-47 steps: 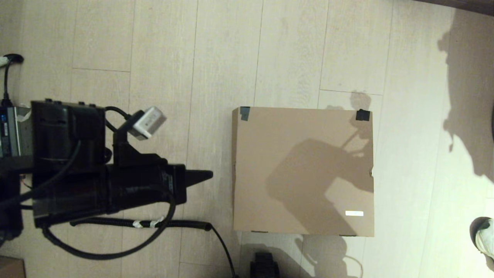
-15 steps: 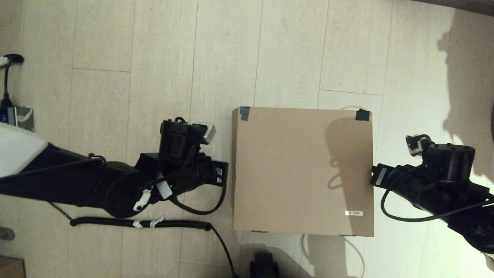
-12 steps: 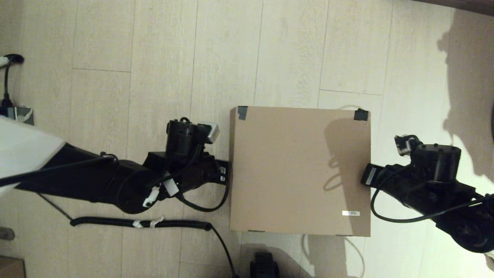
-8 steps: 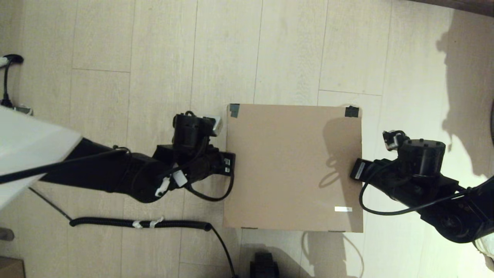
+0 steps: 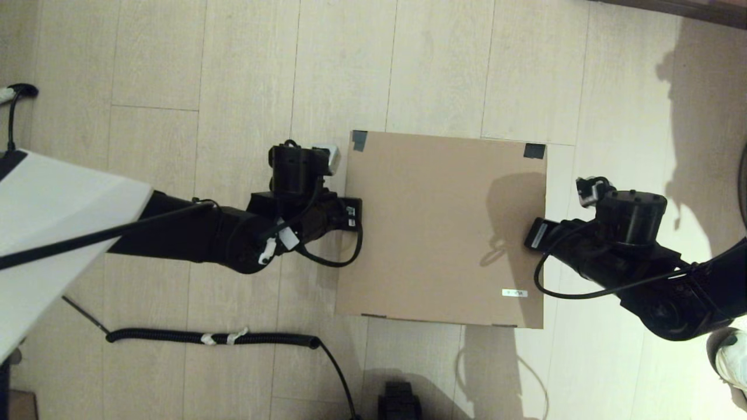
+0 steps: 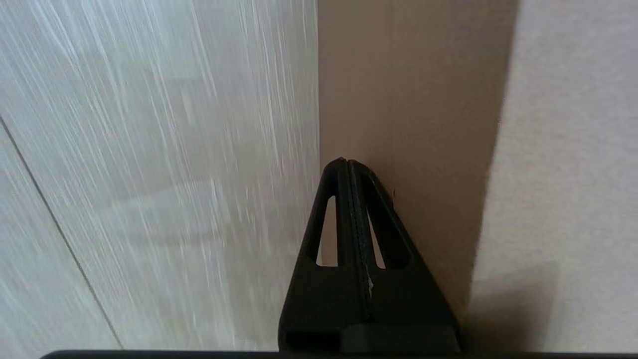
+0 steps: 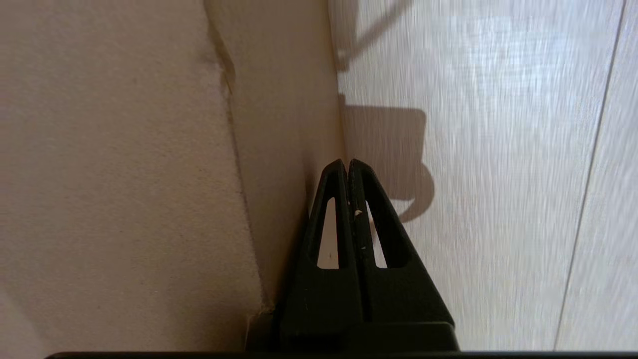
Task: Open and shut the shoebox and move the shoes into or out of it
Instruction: Open the shoe box
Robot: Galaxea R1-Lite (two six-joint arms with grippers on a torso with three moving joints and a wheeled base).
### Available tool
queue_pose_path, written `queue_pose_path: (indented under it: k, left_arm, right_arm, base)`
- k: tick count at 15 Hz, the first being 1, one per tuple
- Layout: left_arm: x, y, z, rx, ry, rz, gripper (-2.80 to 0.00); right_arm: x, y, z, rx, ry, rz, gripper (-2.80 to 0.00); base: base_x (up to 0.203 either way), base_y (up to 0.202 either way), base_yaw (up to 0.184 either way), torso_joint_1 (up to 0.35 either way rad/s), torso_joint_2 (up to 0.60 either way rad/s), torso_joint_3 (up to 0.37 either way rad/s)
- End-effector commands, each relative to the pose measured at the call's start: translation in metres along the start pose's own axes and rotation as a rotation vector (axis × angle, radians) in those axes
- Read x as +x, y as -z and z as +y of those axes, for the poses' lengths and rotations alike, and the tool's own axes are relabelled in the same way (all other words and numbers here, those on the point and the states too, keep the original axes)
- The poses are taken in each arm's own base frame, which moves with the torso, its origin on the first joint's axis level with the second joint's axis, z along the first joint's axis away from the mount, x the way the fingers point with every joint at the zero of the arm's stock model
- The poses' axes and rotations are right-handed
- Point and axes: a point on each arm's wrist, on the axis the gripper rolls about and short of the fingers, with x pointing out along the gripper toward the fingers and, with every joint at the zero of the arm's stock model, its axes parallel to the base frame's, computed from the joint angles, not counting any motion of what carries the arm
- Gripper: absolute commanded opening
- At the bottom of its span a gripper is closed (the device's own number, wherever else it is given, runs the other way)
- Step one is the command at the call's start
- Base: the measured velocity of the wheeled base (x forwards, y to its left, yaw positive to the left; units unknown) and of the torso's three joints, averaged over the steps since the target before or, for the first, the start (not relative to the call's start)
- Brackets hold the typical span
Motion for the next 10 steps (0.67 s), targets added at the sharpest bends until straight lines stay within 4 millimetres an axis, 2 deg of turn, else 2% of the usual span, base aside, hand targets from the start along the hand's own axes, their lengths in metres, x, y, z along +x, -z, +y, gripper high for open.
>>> queue_pose_path:
  k: [1, 3, 5, 7, 10]
  left_arm:
    - [0.003, -0.006, 0.003, -0.008, -0.01, -0.023, -2.8]
    - [0.004, -0.018, 0.01, -0.018, -0.027, -0.057, -2.8]
    - [-0.005, -0.027, 0.019, -0.025, -0.052, -0.078, -2.8]
    - [-0.024, -0.03, 0.029, -0.027, -0.087, -0.068, -2.8]
    - [-0.059, -0.022, 0.044, -0.027, -0.123, -0.03, -2.8]
  right_arm:
    - [0.005, -0.007, 0.003, 0.005, -0.007, -0.037, -2.8]
    - [0.01, -0.021, 0.006, 0.01, 0.024, -0.103, -2.8]
    - [0.003, -0.032, 0.008, 0.013, 0.035, -0.145, -2.8]
    - [-0.016, -0.05, 0.01, 0.015, 0.033, -0.193, -2.8]
    - [-0.058, -0.065, 0.01, 0.01, 0.043, -0.207, -2.8]
  base:
    - [0.0, 0.0, 0.0, 0.0, 0.0, 0.0]
    - [0.0, 0.0, 0.0, 0.0, 0.0, 0.0]
    - [0.0, 0.0, 0.0, 0.0, 0.0, 0.0]
    - [0.0, 0.0, 0.0, 0.0, 0.0, 0.0]
    - [0.0, 0.0, 0.0, 0.0, 0.0, 0.0]
